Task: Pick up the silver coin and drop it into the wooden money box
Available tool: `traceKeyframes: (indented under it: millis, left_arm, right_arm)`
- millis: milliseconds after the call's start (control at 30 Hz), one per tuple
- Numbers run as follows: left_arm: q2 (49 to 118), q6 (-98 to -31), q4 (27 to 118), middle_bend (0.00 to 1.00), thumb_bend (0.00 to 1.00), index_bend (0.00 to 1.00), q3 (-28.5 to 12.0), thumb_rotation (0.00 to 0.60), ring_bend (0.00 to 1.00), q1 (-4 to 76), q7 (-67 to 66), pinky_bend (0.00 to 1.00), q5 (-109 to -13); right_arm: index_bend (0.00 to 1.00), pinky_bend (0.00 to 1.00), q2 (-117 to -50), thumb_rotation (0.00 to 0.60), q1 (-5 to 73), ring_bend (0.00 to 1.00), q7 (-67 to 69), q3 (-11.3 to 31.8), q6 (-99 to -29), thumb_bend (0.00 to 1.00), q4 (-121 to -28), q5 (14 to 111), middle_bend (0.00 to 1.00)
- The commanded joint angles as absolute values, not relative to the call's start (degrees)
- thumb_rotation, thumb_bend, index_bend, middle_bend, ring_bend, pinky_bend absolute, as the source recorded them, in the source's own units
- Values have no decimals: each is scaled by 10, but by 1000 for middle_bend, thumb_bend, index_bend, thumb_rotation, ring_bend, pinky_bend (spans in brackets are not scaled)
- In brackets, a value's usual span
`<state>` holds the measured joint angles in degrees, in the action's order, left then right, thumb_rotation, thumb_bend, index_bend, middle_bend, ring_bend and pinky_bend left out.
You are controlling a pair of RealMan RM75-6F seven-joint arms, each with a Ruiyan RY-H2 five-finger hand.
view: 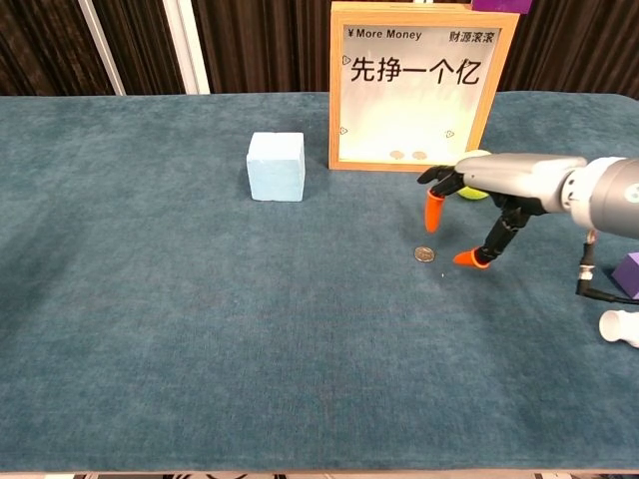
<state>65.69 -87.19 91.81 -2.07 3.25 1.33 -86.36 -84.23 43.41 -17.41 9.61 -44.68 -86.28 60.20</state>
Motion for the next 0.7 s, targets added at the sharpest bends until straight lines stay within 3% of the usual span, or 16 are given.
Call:
traceKeyframes:
  millis: [33, 700]
  left_arm:
    - [657, -872, 918, 5, 425, 163, -21, 600, 0, 33, 14, 97, -863]
    - [656, -871, 917, 6, 425, 167, -21, 600, 0, 32, 15, 97, -863]
  right_arm:
    - [407, 0, -850, 600, 441, 0, -178, 96, -445, 356, -853, 596, 2]
    - [407, 0, -876, 600, 452, 0, -172, 79, -449, 360, -824, 593, 2]
